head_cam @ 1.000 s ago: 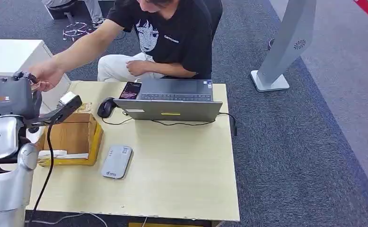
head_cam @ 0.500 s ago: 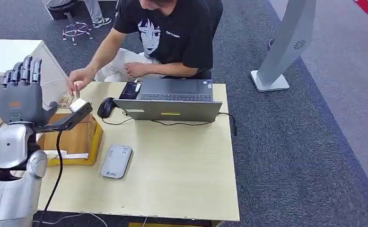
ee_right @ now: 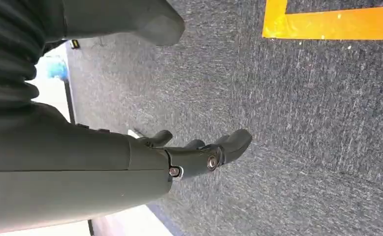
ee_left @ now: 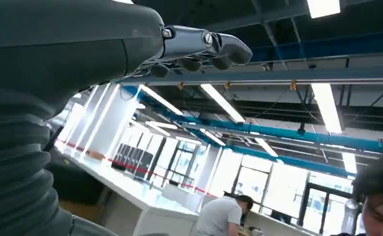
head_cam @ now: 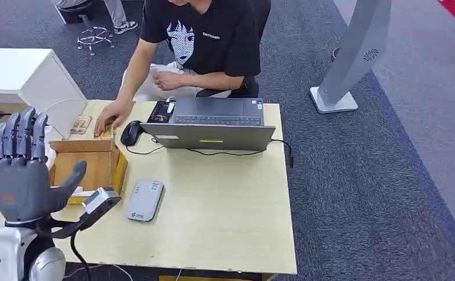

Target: Pass the card to the sensor for recognition and then transmit it.

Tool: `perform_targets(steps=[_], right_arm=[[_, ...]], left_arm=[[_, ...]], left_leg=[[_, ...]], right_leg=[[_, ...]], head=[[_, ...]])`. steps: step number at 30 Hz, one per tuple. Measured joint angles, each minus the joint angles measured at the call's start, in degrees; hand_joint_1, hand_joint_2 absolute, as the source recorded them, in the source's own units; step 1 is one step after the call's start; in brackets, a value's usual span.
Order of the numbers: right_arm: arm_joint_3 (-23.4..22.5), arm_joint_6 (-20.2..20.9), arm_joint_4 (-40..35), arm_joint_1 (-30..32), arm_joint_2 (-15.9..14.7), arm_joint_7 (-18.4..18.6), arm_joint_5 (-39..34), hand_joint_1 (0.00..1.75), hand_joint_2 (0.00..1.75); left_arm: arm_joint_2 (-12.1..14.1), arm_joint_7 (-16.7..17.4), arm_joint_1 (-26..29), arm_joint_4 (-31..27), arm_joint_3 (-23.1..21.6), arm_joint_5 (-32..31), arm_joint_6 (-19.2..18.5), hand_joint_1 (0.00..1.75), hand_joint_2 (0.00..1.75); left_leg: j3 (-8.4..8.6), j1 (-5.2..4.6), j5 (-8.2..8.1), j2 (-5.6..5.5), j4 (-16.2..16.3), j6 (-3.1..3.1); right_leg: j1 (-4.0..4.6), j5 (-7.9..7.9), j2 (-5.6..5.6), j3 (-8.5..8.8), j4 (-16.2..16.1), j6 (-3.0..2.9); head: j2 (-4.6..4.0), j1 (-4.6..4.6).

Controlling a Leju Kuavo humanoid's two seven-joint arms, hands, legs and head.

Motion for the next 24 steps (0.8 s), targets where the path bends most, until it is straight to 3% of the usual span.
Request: perform_targets(steps=[7,10,13,15,16,20,24], right_arm=[[-1.12,-0.35,0.0,-0.02,0.15,-0.07,-0.96,0.0,1.75],[-1.31,-0.61,0.0,-0.05,0.42,-0.07,-1.42,0.0,1.75],[-1.95,-0.94,0.0,-0.04,0.7,-0.07,-1.97,0.0,1.75],[-2.21,-0.92,0.0,-0.05,0.74,0.0,-1.88,0.0,1.75],[-2.21,-0.94,0.0,-0.09,0.74,0.09,-1.73,0.0,1.75],[-2.25,-1.03,-0.02,-0.02,0.76,0.22,-1.27,0.0,1.75],[-2.38,-1.12,-0.02,-0.17,0.83,0.2,-1.24,0.0,1.75]], left_arm=[[-8.2,-8.46,8.16,-5.64,5.77,10.77,3.87,0.0,1.75],[-10.75,-12.02,9.86,-5.82,9.02,19.68,3.59,0.0,1.75],[-12.75,-13.46,11.03,-5.54,14.05,32.95,0.54,0.0,1.75],[-13.23,-13.85,11.03,-4.79,17.28,42.59,-3.79,0.0,1.75],[-13.49,-13.89,10.8,-3.91,19.43,45.46,-3.77,0.0,1.75],[-14.13,-16.05,9.9,0.1,29.22,47.12,-1.53,0.0,1.75],[-14.28,-15.1,9.65,2.59,33.96,48.55,-1.91,0.0,1.75]], left_leg=[[0.0,0.02,0.01,-0.04,-0.01,0.0],[0.01,0.02,0.01,-0.04,-0.01,0.0],[0.03,0.03,0.01,-0.04,-0.01,0.0],[0.03,0.03,0.02,-0.08,-0.02,0.01],[0.02,0.03,0.02,-0.06,-0.03,0.01],[0.06,0.03,0.03,-0.01,-0.03,0.0],[0.03,0.02,0.02,-0.08,-0.03,0.01]], right_leg=[[0.0,0.0,-0.05,0.03,0.01,0.0],[0.0,0.0,-0.05,0.04,0.01,0.0],[0.0,0.0,-0.05,0.04,0.01,0.0],[0.01,0.0,-0.08,0.04,0.01,0.0],[0.01,0.0,-0.07,0.05,0.02,0.0],[0.01,0.0,-0.03,0.02,0.02,0.0],[0.01,-0.01,-0.07,0.04,0.02,0.01]], head=[[0.0,0.0],[0.0,0.0],[0.0,0.0],[0.0,0.02],[0.0,0.0],[0.0,-0.02],[0.0,0.0]])
